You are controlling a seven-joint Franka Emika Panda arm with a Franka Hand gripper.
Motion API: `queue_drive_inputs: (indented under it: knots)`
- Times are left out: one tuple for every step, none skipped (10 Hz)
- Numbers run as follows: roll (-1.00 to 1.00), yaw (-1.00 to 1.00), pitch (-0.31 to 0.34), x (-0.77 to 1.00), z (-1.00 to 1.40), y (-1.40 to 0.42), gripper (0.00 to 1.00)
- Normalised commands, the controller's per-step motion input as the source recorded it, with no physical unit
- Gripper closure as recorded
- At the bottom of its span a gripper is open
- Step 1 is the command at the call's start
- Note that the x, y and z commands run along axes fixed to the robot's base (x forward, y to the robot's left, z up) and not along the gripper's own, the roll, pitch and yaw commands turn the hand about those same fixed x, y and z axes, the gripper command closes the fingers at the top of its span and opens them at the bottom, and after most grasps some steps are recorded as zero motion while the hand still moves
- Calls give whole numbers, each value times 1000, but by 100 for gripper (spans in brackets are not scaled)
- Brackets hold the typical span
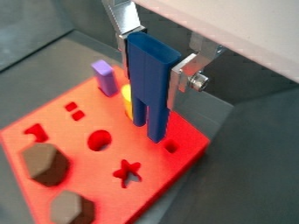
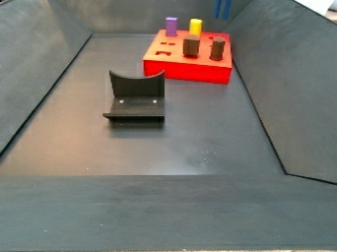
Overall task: Pick up the square-circle object. Move up. Rotate the square-circle object. Move to above the board. Insert the square-circle object.
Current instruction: Insert the square-circle object.
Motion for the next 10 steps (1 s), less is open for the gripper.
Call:
queue_drive_inputs:
  knots:
    - [-200,0,-130,-14,-603,-206,100]
    - [9,103,-60,0,-549,-263,100]
    - [231,183,0,0,-471,-346,100]
    - [316,140,11,0,-454,-360,100]
    - [289,9,53,0,-469,-254,100]
    - [150,0,27,17,-497,-114,100]
    - [7,0,0,80,-477,0,100]
    - [0,0,-77,229,-477,9,100]
    - [0,77,-83,251,-377,31,100]
    - [3,74,-29,280,-283,0,100]
